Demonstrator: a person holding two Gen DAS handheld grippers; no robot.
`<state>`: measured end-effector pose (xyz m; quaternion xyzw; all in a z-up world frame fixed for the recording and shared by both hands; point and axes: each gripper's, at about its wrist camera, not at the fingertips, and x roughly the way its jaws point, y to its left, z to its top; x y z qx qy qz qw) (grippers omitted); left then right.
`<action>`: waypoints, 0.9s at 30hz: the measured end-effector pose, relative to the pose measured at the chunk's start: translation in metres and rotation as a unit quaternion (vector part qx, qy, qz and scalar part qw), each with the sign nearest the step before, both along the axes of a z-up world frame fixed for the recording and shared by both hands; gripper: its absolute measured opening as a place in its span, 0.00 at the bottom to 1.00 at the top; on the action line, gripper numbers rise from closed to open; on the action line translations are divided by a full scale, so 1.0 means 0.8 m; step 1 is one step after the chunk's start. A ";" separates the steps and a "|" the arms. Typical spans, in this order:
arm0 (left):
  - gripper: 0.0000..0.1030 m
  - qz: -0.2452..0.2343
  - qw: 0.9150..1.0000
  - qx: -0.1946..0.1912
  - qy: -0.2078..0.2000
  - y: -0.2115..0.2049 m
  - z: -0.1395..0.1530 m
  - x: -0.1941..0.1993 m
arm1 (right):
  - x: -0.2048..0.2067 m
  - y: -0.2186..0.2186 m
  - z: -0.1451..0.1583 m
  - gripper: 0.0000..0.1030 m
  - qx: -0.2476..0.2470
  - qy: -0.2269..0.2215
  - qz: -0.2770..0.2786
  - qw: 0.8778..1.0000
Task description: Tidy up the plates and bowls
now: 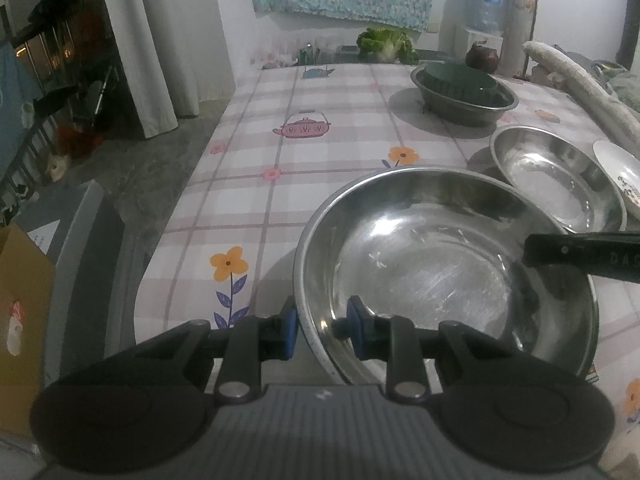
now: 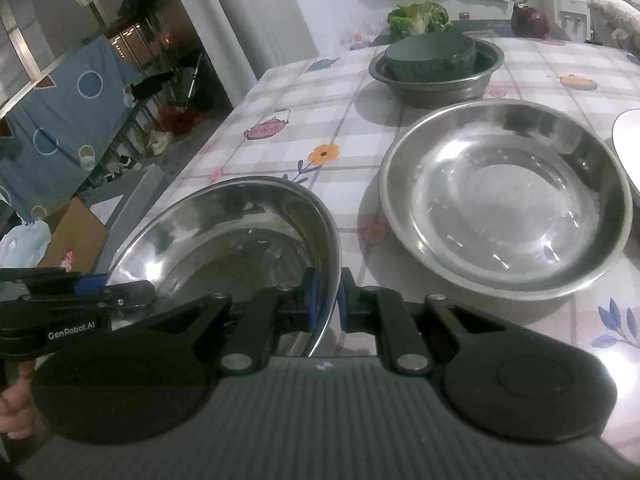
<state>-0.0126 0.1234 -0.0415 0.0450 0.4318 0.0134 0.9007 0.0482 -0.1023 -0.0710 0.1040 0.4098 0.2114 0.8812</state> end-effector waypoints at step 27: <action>0.26 -0.026 0.999 0.003 -0.024 -0.032 0.027 -0.002 | -0.017 -0.039 0.023 0.11 0.018 -0.017 -0.029 0.999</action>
